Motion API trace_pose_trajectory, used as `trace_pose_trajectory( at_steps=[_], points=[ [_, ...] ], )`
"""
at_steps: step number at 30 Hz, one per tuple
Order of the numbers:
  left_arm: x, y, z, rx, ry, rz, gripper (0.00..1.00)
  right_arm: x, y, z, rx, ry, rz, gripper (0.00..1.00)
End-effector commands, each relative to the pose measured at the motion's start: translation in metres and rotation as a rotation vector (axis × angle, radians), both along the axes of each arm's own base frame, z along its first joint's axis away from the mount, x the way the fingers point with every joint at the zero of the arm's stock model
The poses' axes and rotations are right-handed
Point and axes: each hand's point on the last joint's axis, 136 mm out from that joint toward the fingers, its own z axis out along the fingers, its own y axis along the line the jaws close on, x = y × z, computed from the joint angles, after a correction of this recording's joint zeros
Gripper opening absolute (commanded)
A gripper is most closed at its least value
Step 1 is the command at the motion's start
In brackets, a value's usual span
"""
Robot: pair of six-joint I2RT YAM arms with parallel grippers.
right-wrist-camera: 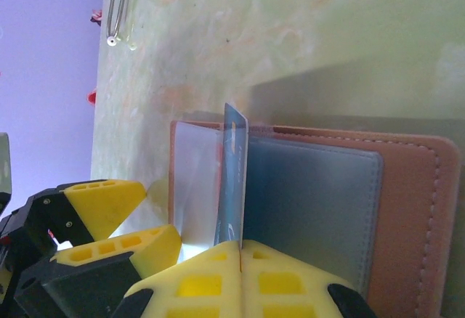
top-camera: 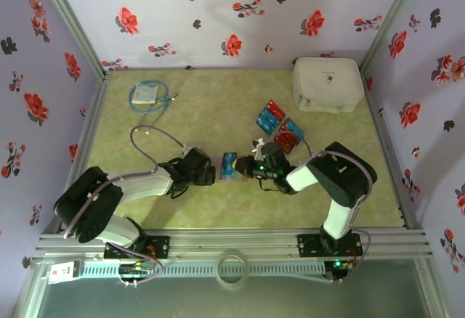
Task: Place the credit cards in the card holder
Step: Insert the credit card into the card slot.
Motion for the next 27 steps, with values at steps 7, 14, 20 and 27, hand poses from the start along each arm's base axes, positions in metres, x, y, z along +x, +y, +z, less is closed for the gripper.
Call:
trace_pose_trajectory(
  at_steps=[7, 14, 20, 27],
  points=[
    [-0.017, 0.019, -0.019, 0.066, 0.066, 0.025, 1.0, -0.008, 0.004, -0.007, -0.006, 0.011, 0.029, 0.0],
    [-0.017, 0.019, -0.019, 0.066, 0.067, 0.024, 1.0, -0.012, 0.003, -0.01, -0.005, 0.022, 0.031, 0.0],
    [-0.017, 0.02, -0.02, 0.069, 0.068, 0.023, 1.0, -0.017, 0.002, -0.014, -0.011, 0.035, 0.037, 0.0],
    [-0.018, 0.02, -0.02, 0.07, 0.068, 0.022, 1.0, -0.022, -0.002, -0.018, -0.016, 0.046, 0.034, 0.0]
  ],
)
